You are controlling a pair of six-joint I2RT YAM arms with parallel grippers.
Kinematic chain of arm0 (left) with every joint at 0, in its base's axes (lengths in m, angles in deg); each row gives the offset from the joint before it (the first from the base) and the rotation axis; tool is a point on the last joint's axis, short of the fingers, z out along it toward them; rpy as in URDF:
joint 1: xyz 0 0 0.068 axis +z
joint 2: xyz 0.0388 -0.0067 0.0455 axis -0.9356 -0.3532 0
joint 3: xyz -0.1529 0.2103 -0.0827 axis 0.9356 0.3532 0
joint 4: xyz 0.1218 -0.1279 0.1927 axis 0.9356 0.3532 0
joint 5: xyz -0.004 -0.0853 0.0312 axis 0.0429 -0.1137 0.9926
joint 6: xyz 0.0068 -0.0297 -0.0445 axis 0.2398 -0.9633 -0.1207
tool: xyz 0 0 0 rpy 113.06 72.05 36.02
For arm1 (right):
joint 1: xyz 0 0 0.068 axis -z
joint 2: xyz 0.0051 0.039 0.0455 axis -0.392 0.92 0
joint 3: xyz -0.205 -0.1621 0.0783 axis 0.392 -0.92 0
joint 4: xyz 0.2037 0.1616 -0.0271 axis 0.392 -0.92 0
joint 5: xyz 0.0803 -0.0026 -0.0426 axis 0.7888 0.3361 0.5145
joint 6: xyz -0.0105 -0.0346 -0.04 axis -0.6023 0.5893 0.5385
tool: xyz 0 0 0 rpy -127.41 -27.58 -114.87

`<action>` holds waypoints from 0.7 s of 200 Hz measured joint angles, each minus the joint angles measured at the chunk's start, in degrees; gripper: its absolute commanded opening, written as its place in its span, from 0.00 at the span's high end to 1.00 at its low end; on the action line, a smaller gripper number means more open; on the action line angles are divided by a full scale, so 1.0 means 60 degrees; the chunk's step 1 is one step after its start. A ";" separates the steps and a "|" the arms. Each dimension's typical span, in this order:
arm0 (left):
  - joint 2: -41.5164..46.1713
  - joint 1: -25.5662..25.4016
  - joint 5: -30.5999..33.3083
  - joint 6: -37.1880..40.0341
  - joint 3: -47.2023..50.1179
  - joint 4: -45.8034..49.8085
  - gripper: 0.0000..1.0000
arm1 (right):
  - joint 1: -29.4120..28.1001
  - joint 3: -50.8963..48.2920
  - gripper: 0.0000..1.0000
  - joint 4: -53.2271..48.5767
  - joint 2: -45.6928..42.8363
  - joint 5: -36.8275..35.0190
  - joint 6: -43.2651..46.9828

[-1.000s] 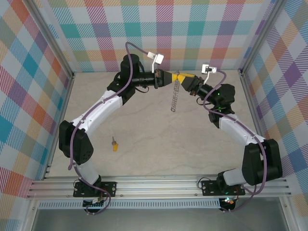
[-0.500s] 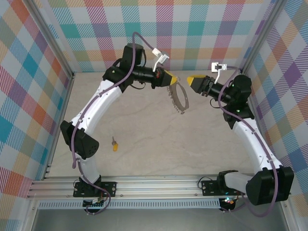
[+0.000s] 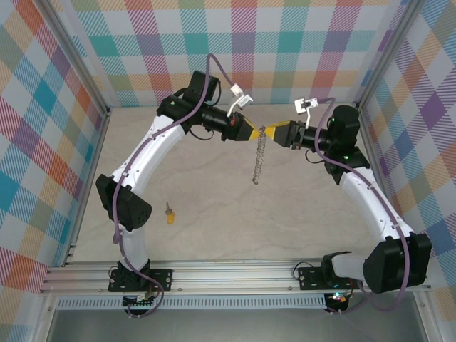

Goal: Put the keys on the keyring

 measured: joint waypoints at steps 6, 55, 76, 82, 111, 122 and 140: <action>0.0000 0.0000 -0.0040 0.0011 -0.0007 0.0011 1.00 | -0.0047 0.0011 0.61 -0.0036 0.0026 0.0018 0.0044; -0.0018 0.0000 -0.0146 0.0117 -0.0073 0.0025 1.00 | -0.0266 0.0018 0.76 -0.0197 0.0142 0.0084 0.0317; -0.0036 0.0000 -0.0142 0.0142 -0.0127 0.0025 1.00 | -0.0270 0.0018 0.84 -0.0222 0.0153 0.0124 0.0401; -0.0055 0.0000 -0.0142 0.0142 -0.0127 0.0029 1.00 | -0.0270 0.0018 0.87 -0.0222 0.0153 0.0131 0.0404; -0.0120 0.0018 -0.0157 0.0146 -0.0131 0.0044 1.00 | -0.0302 0.0018 1.00 -0.0306 0.0153 0.0193 0.0477; -0.0124 0.0018 -0.0178 0.0142 -0.0131 0.0051 1.00 | -0.0313 0.0018 1.00 -0.0306 0.0153 0.0200 0.0546; -0.0124 0.0018 -0.0171 0.0142 -0.0131 0.0047 0.82 | -0.0313 0.0018 1.00 -0.0306 0.0149 0.0189 0.0616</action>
